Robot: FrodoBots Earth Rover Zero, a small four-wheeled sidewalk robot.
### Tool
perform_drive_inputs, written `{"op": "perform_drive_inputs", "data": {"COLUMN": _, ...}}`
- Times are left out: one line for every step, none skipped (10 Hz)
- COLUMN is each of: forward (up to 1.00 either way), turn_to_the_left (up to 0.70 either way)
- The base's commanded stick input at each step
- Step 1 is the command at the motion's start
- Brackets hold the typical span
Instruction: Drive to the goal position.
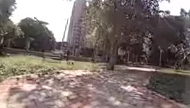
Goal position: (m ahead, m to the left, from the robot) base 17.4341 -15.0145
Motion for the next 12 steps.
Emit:
{"op": "perform_drive_inputs", "data": {"forward": 0.7, "turn_to_the_left": -0.35}}
{"op": "perform_drive_inputs", "data": {"forward": 0.7, "turn_to_the_left": -0.35}}
{"op": "perform_drive_inputs", "data": {"forward": 0.7, "turn_to_the_left": -0.35}}
{"op": "perform_drive_inputs", "data": {"forward": 0.7, "turn_to_the_left": -0.35}}
{"op": "perform_drive_inputs", "data": {"forward": 0.7, "turn_to_the_left": -0.35}}
{"op": "perform_drive_inputs", "data": {"forward": 0.7, "turn_to_the_left": -0.35}}
{"op": "perform_drive_inputs", "data": {"forward": 0.7, "turn_to_the_left": -0.29}}
{"op": "perform_drive_inputs", "data": {"forward": 0.7, "turn_to_the_left": 0.0}}
{"op": "perform_drive_inputs", "data": {"forward": 0.7, "turn_to_the_left": 0.0}}
{"op": "perform_drive_inputs", "data": {"forward": 0.7, "turn_to_the_left": 0.0}}
{"op": "perform_drive_inputs", "data": {"forward": 0.7, "turn_to_the_left": 0.0}}
{"op": "perform_drive_inputs", "data": {"forward": 0.7, "turn_to_the_left": 0.0}}
